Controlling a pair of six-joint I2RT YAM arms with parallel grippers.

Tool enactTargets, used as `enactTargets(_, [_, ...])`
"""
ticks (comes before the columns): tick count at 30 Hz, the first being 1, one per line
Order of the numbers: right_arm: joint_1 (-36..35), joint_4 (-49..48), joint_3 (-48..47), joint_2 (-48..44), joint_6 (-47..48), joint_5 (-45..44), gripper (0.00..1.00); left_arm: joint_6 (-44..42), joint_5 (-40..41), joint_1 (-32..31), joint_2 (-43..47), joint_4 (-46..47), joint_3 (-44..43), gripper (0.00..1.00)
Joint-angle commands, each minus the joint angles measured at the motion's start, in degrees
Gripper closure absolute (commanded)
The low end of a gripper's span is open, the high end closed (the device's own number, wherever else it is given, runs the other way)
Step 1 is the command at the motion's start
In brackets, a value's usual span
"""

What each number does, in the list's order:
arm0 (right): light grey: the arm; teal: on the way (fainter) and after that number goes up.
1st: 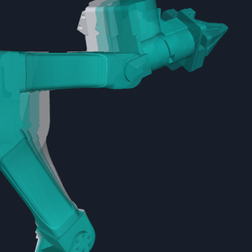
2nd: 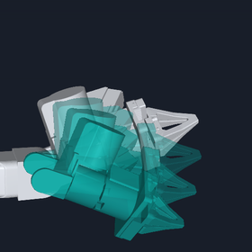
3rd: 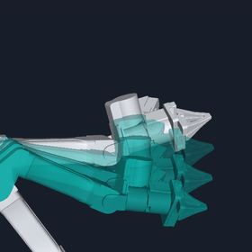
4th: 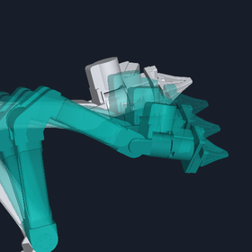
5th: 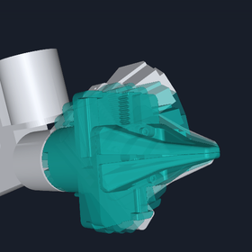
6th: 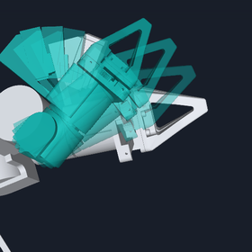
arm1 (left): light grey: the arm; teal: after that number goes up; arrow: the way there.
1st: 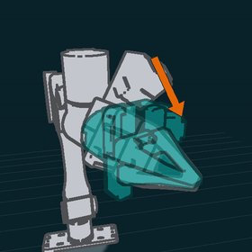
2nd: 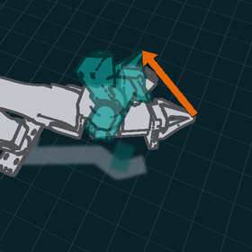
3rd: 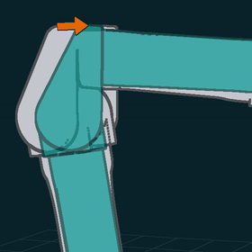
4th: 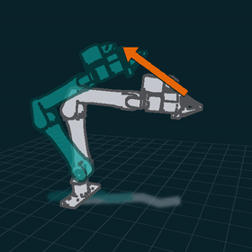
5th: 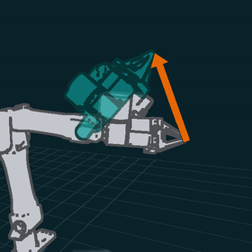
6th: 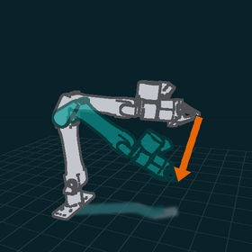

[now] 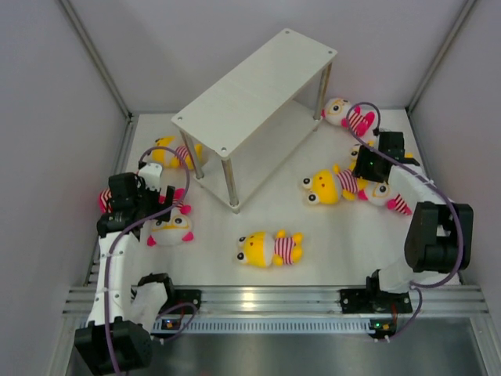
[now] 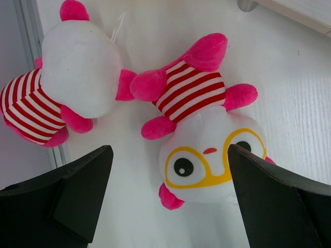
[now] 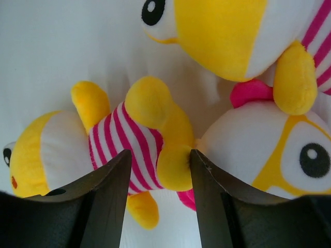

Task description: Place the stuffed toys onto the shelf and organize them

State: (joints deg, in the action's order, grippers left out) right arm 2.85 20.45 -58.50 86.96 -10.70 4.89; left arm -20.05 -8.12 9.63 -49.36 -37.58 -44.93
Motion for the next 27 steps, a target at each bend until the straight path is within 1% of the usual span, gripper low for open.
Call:
enactTargets(1, [-0.2, 0.2, -3.3, 3.7, 1.2, 1.1, 0.50, 0.2, -0.7, -0.3, 0.3, 0.0, -1.5, 0.01])
enactTargets(3, [-0.2, -0.4, -4.2, 5.1, 1.5, 2.0, 0.50, 0.4, -0.8, -0.3, 0.2, 0.0, -1.4, 0.01])
enactTargets(6, [-1.1, -0.1, -5.7, 8.2, 1.6, 8.5, 0.50, 0.2, -1.0, -0.3, 0.1, -0.1, -1.2, 0.01])
enactTargets(8, [-2.4, -0.1, -5.1, 9.3, 1.6, 9.3, 0.51, 0.4, -0.6, -0.3, 0.0, 0.0, -1.5, 0.01])
enactTargets(9, [-4.3, -0.8, -4.7, 9.4, 1.2, 9.1, 0.53, 0.4, -0.1, -0.3, -0.1, 0.0, -1.6, 0.01])
enactTargets(12, [-5.0, -2.4, -2.5, 9.2, -1.1, 11.0, 0.81, 0.4, 0.4, -0.3, -0.3, 0.0, -1.8, 0.01])
enactTargets(13, [-5.0, -3.4, -2.1, 8.4, -1.9, 11.7, 1.00, 0.5, 0.5, -0.3, -0.3, 0.0, -1.9, 0.01])
enactTargets(15, [-4.9, -4.7, -1.2, 7.0, -4.7, 12.3, 1.00, 0.6, 0.5, -0.3, -0.4, -0.1, -1.8, 0.01])
enactTargets(17, [-4.7, -7.7, -0.3, 3.5, -7.8, 13.6, 1.00, 1.2, 0.8, -0.3, -0.6, -0.4, -1.7, 0.01])
enactTargets(19, [-4.7, -10.9, 0.7, -0.8, -14.9, 13.7, 1.00, 1.3, 0.6, -0.3, -0.6, -1.3, -1.8, 0.01])
enactTargets(20, [-4.7, -14.7, 1.7, -2.2, -17.6, 13.7, 1.00, 1.2, 0.6, -0.3, -0.6, -1.6, -1.9, 0.01])
enactTargets(21, [-4.8, -17.5, 2.3, -3.5, -23.7, 14.2, 1.00, 1.1, 1.1, -0.3, -0.5, -2.0, -1.8, 0.01])
enactTargets(22, [-4.7, -19.5, 3.4, -5.6, -26.8, 14.3, 1.00, 0.9, 1.8, -0.3, -0.4, -2.0, -1.7, 0.01])
enactTargets(23, [-4.9, -24.7, 3.7, -6.4, -29.7, 14.3, 1.00, 1.1, 4.0, -0.3, -0.5, -2.1, -1.7, 0.01])
enactTargets(24, [-5.0, -26.6, 4.1, -7.1, -35.4, 13.8, 1.00, 1.1, 4.9, -0.3, -0.5, -2.5, -1.7, 0.01])
enactTargets(27, [-6.7, -31.9, 3.6, -7.8, -42.5, 10.3, 1.00, 1.0, 7.5, -0.3, -0.6, -4.1, -3.1, 0.01])
